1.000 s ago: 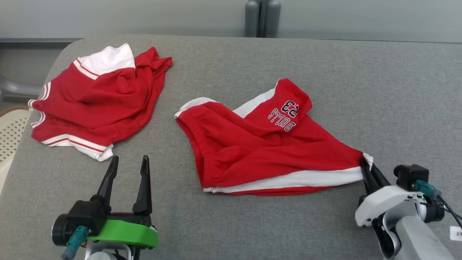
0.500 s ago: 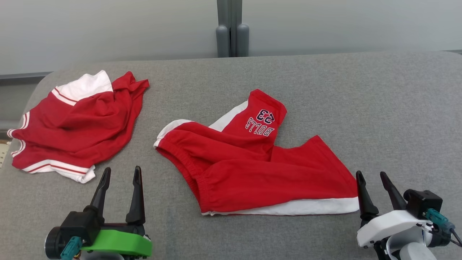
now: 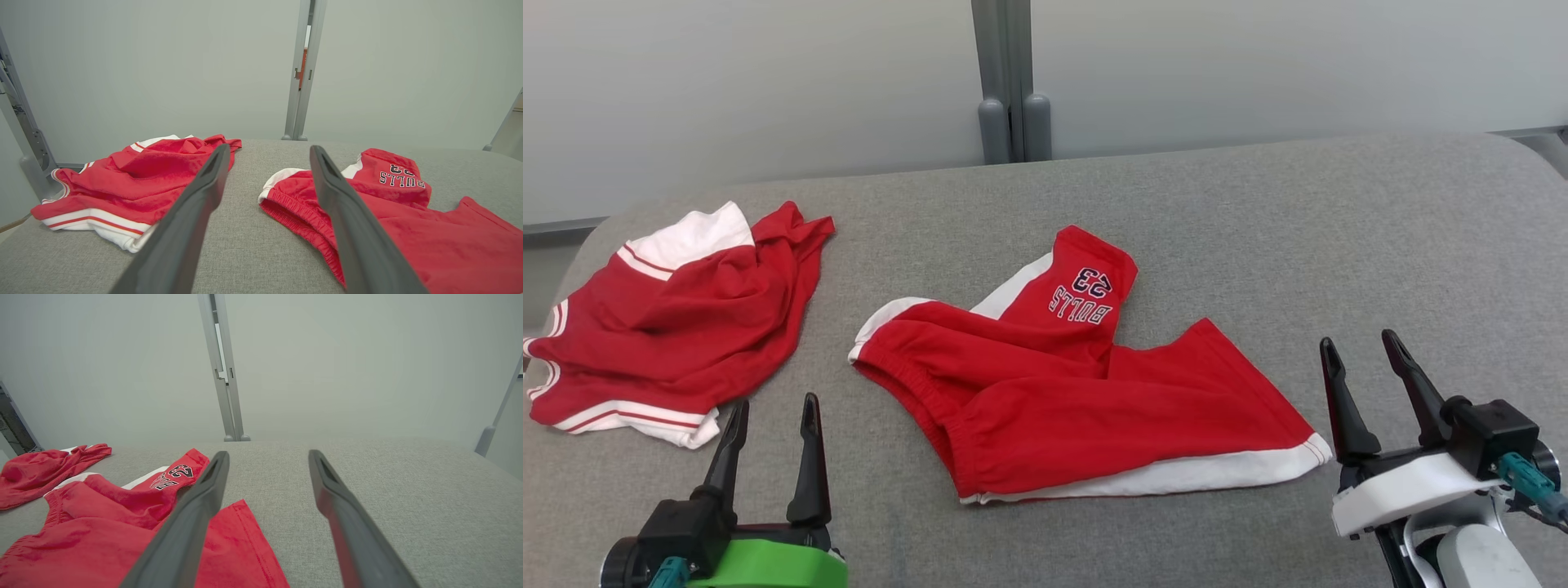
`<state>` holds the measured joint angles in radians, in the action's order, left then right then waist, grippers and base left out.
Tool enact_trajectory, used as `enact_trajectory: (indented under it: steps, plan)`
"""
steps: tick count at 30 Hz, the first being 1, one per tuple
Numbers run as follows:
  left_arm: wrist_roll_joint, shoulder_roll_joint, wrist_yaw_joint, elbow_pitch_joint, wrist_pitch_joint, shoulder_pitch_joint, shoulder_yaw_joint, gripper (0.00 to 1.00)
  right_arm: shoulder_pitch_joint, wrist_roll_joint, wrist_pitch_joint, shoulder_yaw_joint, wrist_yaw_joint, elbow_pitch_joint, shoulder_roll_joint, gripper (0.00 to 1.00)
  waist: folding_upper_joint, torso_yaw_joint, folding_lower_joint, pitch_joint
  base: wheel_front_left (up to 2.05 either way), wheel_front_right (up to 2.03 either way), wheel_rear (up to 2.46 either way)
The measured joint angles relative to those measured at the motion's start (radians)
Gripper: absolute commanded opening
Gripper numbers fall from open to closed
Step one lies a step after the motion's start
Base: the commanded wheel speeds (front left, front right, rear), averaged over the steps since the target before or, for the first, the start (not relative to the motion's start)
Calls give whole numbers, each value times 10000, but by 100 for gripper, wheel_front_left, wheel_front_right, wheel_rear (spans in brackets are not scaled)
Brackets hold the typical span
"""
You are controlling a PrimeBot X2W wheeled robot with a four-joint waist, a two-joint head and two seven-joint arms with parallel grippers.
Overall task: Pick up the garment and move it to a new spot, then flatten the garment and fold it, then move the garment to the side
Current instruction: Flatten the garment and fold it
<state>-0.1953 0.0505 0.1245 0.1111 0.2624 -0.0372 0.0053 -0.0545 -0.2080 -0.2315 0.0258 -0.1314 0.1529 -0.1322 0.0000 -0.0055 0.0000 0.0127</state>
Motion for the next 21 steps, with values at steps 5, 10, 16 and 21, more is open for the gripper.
enact_trajectory:
  steps: [5, 10, 16, 21]
  plan:
    - [33, 2, 2, -63, 0, -152, 182, 100, 624, 105, -2, -8, 0, -702, 81, 100, 0, -84, 0, -108, 0, 0, 0]
    - [90, 100, 15, -86, 0, -274, 393, 100, 1234, 111, 33, -113, 0, -1273, 291, 100, 0, -89, 0, -207, 0, 0, 0]
    - [144, 318, 23, -92, 0, -334, 556, 100, 1635, 198, 146, -107, 0, -1540, 470, 100, 0, 15, 0, -316, 0, 0, 0]
    - [144, 495, 15, -134, -65, -359, 560, 100, 1791, 268, 307, -77, 0, -1749, 602, 100, 0, 168, 0, -419, 0, 0, 0]
